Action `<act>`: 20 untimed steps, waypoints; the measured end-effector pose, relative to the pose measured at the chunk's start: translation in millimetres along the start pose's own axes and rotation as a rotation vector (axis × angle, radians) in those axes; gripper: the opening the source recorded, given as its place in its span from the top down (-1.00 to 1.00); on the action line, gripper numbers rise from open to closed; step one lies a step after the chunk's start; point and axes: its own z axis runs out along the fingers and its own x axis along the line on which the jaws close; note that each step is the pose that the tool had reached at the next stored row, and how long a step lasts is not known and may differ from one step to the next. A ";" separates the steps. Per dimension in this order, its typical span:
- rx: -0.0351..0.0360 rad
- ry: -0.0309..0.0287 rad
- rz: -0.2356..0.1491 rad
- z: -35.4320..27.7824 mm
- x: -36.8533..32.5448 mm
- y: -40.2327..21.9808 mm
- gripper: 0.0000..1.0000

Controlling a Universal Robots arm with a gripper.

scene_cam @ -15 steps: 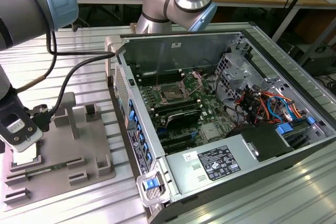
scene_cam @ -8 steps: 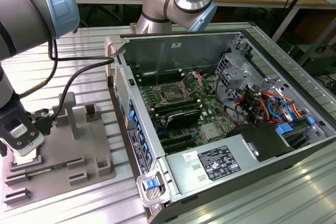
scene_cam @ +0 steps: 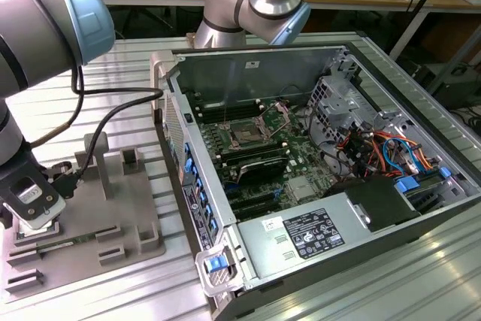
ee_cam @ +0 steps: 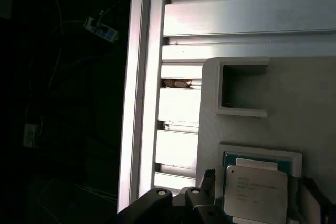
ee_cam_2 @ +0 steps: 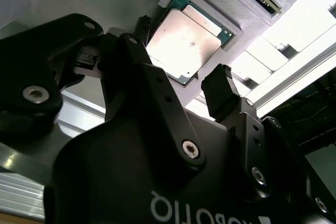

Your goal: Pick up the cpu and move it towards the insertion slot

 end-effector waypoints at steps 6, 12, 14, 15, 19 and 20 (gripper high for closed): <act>0.0000 -0.0002 0.016 4.4 0.1 -1.3 -0.36; -0.0005 0.0070 0.028 7.8 0.0 -1.9 -0.36; -0.0004 0.0082 0.029 8.2 0.0 -1.9 -0.36; -0.0006 0.0081 0.030 8.7 0.0 -1.9 -0.36; -0.0001 0.0080 0.033 10.1 -0.2 -2.0 -0.36; 0.0000 0.0080 0.034 10.1 -0.3 -2.0 -0.36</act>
